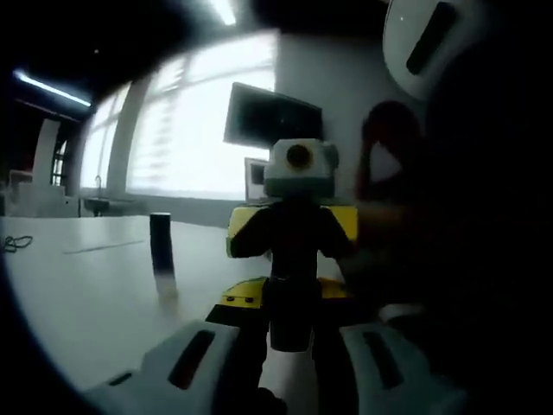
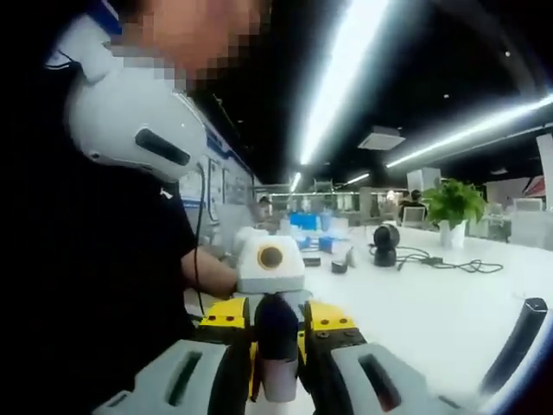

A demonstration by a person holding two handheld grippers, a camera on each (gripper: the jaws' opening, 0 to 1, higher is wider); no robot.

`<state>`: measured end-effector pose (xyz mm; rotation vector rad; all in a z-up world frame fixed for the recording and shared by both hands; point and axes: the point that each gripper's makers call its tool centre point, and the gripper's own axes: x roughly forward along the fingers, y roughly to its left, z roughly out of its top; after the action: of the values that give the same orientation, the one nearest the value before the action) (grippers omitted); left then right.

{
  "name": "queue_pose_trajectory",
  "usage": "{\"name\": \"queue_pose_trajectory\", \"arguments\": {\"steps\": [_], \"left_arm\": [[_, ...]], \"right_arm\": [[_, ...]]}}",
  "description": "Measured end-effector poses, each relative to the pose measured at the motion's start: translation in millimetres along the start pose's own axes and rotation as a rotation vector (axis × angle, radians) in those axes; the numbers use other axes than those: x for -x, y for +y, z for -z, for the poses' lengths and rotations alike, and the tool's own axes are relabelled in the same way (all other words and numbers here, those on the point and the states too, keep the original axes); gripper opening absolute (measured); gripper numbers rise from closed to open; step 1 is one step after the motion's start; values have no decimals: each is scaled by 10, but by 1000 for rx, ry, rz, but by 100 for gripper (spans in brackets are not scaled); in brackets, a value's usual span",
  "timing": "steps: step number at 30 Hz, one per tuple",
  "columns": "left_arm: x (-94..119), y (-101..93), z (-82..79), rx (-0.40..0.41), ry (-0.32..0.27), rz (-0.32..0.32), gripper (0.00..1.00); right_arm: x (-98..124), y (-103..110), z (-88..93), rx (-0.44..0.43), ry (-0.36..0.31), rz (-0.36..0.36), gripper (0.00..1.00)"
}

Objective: Pick up cosmetic bottle twist off cap place on table pick up cap screw tight cap place on table

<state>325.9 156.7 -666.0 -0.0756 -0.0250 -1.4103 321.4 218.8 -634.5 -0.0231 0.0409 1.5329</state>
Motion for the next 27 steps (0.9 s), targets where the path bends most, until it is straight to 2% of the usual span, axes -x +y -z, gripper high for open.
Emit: {"name": "queue_pose_trajectory", "arguments": {"steps": [2,13,16,27], "left_arm": [[3,-3,6,2,0,-1,9],[-6,-7,-13,-11,5,-16,9],[-14,33,-9,9,8,-37,8],[-8,218,-27,-45,13,-131,8]], "right_arm": [[3,0,14,6,2,3,12],[53,-23,22,31,-6,29,11],[67,-75,30,28,-6,49,11],[61,-254,22,52,-9,127,11]]}}
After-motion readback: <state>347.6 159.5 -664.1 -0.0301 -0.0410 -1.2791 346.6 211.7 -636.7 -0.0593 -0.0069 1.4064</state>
